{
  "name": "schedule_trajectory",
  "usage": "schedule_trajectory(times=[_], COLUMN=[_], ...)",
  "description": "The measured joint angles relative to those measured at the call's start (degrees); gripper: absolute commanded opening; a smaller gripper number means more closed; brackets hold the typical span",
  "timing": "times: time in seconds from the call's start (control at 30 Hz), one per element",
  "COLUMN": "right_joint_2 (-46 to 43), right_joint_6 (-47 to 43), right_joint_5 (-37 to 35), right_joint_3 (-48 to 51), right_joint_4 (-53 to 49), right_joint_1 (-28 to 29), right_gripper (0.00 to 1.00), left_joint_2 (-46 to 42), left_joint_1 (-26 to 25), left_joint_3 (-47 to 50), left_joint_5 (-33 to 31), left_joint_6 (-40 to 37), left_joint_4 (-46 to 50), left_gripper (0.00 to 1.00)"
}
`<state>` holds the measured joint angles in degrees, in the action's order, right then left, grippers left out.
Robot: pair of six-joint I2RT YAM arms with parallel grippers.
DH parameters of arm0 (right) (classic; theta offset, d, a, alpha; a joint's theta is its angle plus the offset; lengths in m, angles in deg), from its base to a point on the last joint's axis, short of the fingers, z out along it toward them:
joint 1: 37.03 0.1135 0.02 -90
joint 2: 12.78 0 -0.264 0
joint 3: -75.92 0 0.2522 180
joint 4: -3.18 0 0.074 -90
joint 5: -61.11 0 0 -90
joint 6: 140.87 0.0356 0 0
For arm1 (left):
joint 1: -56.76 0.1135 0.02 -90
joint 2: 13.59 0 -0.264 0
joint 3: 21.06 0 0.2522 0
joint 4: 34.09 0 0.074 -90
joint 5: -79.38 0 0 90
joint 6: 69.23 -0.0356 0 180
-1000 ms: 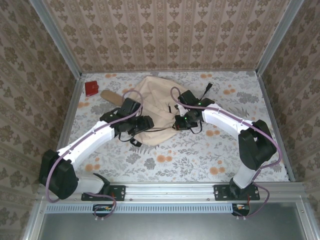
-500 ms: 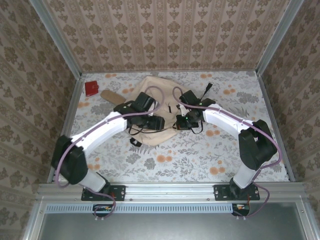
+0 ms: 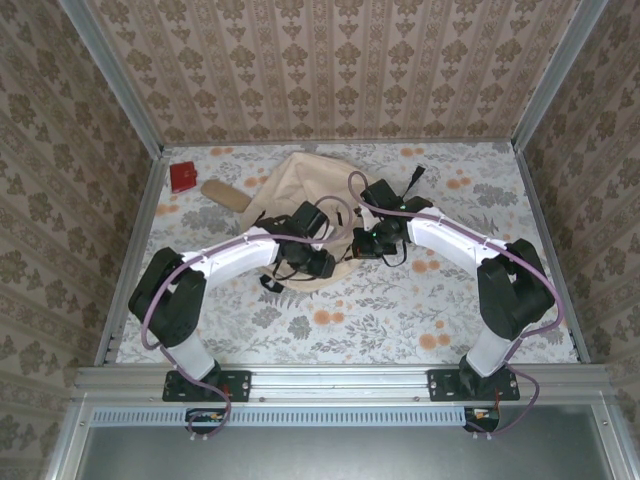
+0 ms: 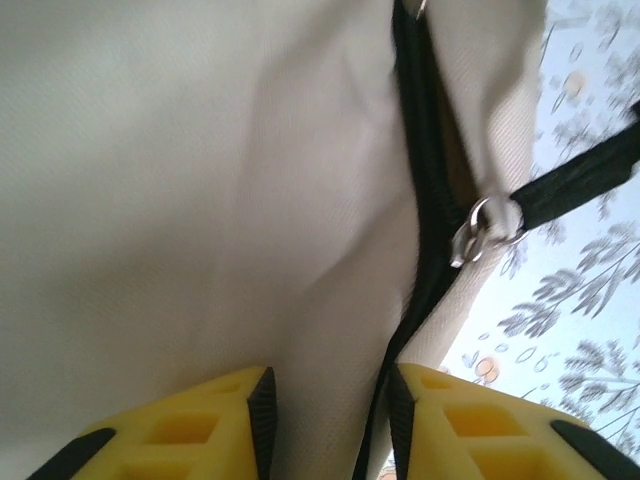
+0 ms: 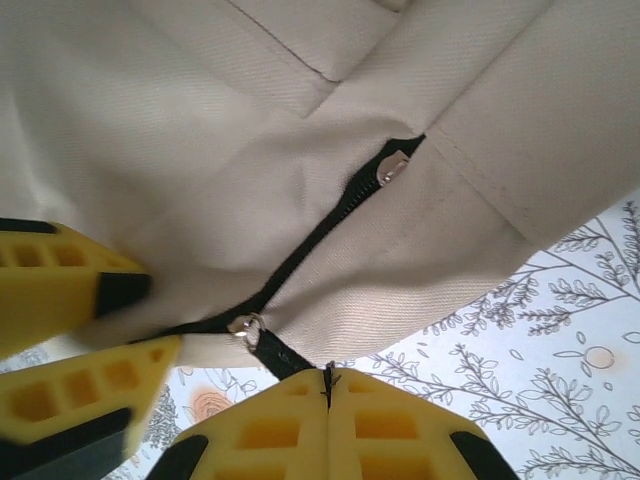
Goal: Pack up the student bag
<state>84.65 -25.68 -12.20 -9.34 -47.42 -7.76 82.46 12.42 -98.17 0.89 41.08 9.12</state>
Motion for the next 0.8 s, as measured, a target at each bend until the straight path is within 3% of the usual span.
schedule_trajectory(times=[0.37,0.8], right_joint_2=[0.5,6.4], right_joint_6=[1.0,-0.4], right_joint_5=[-0.2,-11.5], right_joint_3=[0.4,-6.4], right_joint_4=[0.5,-2.5], right_joint_1=[-0.7,-0.7], right_gripper=[0.00,0.00], left_joint_2=[-1.1,-0.2], left_joint_1=[0.0,-0.4], left_joint_3=[6.1,9.8], left_joint_5=[0.6,0.0], left_joint_6=[2.7,4.0], left_joint_4=[-8.2,-12.7], left_gripper=[0.24,0.18])
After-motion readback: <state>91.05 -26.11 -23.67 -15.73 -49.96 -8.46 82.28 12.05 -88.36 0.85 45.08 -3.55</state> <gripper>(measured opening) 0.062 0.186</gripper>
